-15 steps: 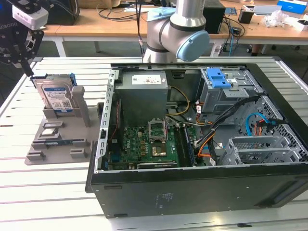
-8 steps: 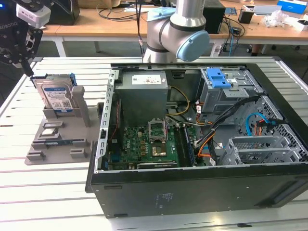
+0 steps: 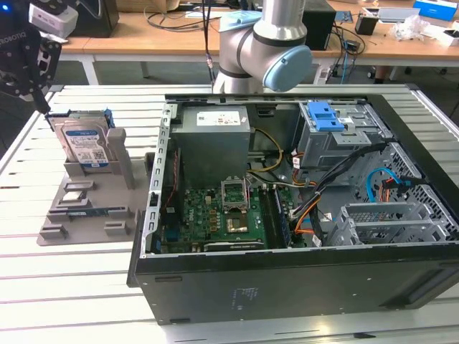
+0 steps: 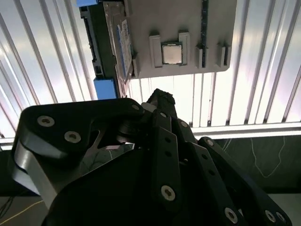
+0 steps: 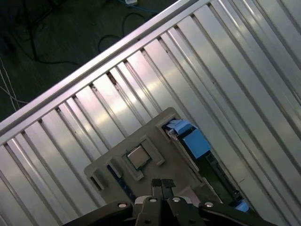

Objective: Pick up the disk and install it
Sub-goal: 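Pick up the disk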

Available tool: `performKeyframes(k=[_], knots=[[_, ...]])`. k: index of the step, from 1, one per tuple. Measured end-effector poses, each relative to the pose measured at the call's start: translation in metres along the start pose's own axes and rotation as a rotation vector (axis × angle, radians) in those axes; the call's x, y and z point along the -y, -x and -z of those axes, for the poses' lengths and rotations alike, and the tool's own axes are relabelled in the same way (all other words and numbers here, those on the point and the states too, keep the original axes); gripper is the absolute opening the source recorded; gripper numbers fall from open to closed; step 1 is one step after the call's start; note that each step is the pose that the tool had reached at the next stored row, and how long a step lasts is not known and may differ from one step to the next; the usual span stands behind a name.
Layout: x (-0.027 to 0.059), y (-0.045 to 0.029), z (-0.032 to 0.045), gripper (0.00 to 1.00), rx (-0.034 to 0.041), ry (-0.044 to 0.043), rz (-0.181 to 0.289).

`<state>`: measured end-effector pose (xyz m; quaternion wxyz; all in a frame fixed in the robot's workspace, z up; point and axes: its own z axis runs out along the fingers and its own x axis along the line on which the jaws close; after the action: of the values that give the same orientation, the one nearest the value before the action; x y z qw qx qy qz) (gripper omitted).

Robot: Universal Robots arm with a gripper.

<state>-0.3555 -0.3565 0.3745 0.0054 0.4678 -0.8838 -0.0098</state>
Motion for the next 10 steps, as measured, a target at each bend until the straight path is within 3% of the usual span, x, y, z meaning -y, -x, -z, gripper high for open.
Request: performKeyframes(k=[10], knots=[[0.0, 0.0, 0.0, 0.11, -0.0027, 0.0, 0.123]])
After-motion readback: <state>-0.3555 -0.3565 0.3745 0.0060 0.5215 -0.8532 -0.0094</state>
